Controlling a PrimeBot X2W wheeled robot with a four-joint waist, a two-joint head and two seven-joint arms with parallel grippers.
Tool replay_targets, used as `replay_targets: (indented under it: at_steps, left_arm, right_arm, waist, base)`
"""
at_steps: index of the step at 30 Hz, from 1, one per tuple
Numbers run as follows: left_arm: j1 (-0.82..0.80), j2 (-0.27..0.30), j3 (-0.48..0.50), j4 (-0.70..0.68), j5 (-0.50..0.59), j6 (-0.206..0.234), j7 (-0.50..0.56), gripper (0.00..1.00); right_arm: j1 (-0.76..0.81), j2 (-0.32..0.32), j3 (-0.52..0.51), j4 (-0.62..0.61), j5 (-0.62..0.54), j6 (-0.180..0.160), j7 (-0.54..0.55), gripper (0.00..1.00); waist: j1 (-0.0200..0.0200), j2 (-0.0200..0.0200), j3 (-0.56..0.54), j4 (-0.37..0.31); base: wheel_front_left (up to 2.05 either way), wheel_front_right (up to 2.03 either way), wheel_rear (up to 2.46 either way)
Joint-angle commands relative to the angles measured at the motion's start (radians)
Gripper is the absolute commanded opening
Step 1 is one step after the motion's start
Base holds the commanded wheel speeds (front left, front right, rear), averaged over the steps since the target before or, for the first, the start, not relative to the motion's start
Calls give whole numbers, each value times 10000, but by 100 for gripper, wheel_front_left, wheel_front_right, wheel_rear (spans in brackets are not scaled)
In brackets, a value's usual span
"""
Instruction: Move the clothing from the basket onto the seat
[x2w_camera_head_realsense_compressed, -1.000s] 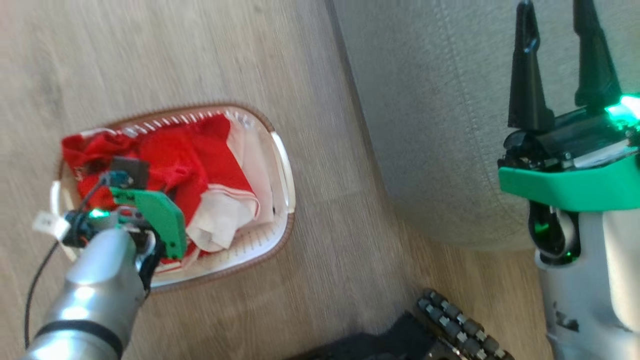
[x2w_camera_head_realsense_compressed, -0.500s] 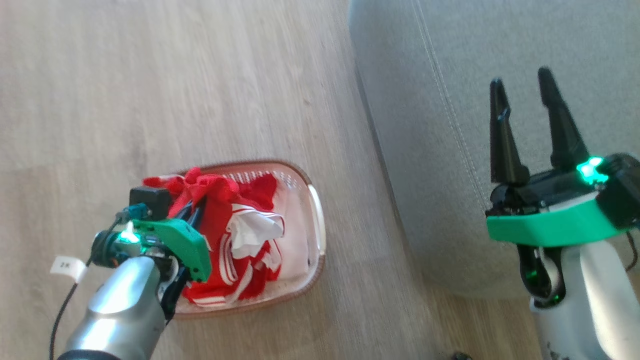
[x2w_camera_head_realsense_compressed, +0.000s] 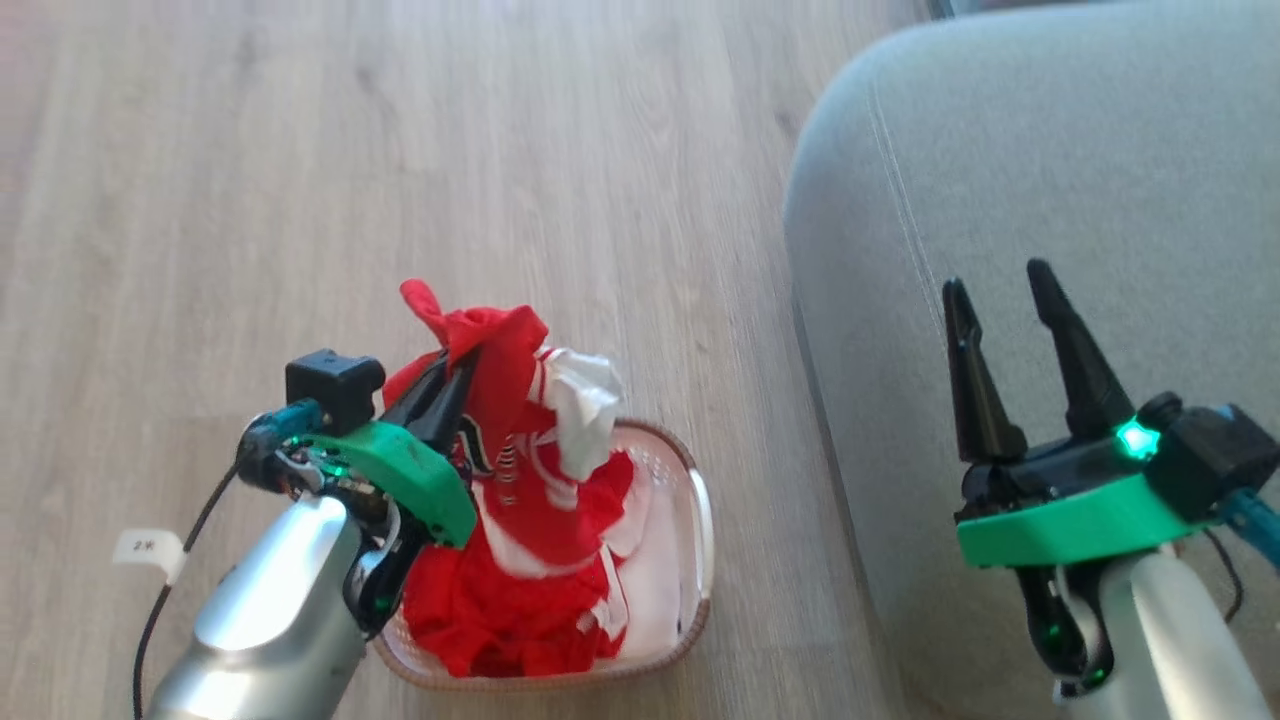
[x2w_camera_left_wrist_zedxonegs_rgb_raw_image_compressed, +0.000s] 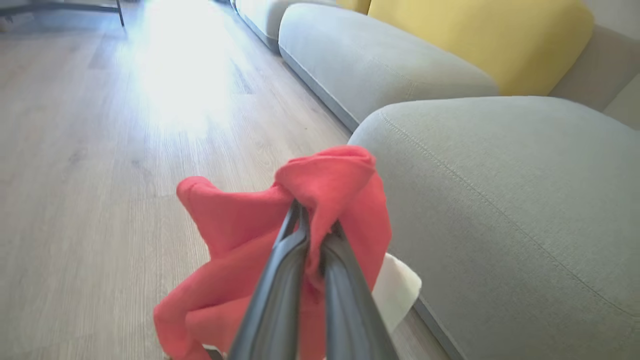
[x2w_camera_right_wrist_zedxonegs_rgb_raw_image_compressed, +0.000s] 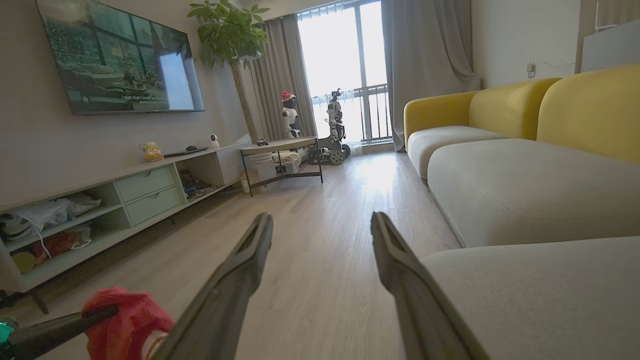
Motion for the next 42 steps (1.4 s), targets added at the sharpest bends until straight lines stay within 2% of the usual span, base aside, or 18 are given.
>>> replay_targets:
  at_steps: [1, 11, 19, 32, 42]
  left_arm:
    - [-297, 396, 387, -493, 86, 93, -137, 0]
    - [-474, 1000, 341, -3286, 442, 804, 667, 0]
    - [-1022, 1080, 350, -4641, 466, 1087, 1395, 0]
    - [-1445, 788, 128, -4862, 417, 1144, 1687, 0]
    - [-1746, 600, -61, -4668, 405, 1030, 1721, 0]
  right_arm:
    - [-13, -150, 228, -276, 86, -2, -63, 100]
    - [670, -274, 795, 40, 305, -2, -63, 100]
    - [872, -422, 1557, 284, 517, -2, -63, 100]
    - [719, -760, 2906, 736, 1023, -2, -63, 100]
    - [-638, -644, 4265, 1794, 1196, -2, -63, 100]
  waist:
    - [1, -1, -476, 305]
    - [1, -1, -1367, 632]
    - [1, -1, -1442, 769]
    - [1, -1, -1405, 1041]
    - [1, -1, -1298, 1184]
  base:
    - [0, 0, 0]
    - [0, 0, 0]
    - [0, 0, 0]
    - [0, 0, 0]
    - [0, 0, 0]
